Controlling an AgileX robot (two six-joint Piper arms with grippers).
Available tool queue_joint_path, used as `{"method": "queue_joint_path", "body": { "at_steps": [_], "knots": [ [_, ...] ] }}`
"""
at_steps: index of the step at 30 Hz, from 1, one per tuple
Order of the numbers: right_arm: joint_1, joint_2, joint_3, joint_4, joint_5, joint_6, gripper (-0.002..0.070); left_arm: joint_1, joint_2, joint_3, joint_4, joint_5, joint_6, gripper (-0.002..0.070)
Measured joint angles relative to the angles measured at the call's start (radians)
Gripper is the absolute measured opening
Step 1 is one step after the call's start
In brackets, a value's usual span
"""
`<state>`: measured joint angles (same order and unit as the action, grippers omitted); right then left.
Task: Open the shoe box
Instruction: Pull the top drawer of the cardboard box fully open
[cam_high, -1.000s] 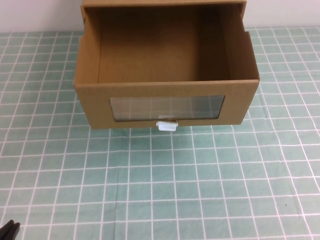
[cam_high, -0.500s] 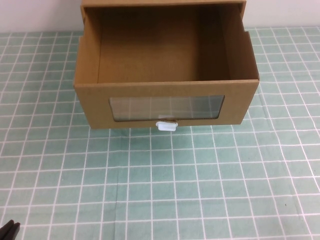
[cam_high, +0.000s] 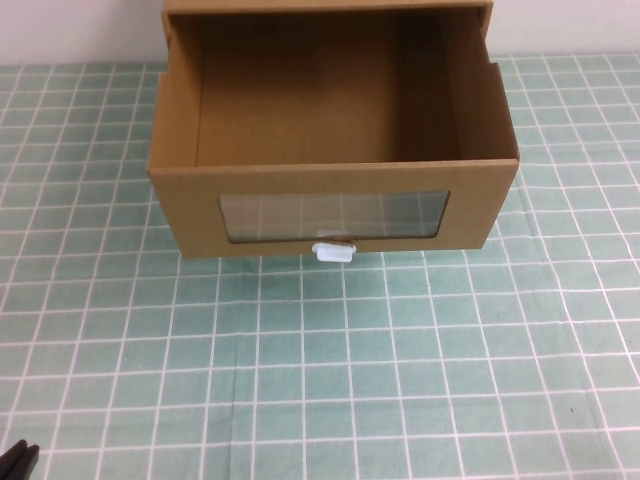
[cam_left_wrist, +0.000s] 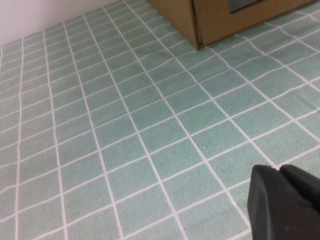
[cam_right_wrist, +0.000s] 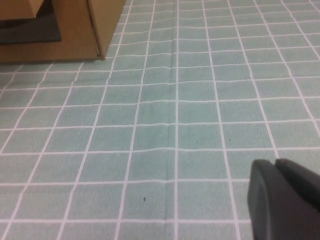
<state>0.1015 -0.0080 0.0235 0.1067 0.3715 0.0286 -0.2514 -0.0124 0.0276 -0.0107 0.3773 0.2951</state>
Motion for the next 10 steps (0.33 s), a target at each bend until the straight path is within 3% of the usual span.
{"method": "queue_joint_path", "body": {
  "at_steps": [10],
  "knots": [
    [0.0,0.0,0.0,0.006,0.0,0.0,-0.0013,0.0,0.0,0.0,0.0,0.0,0.0,-0.0005]
  ]
}}
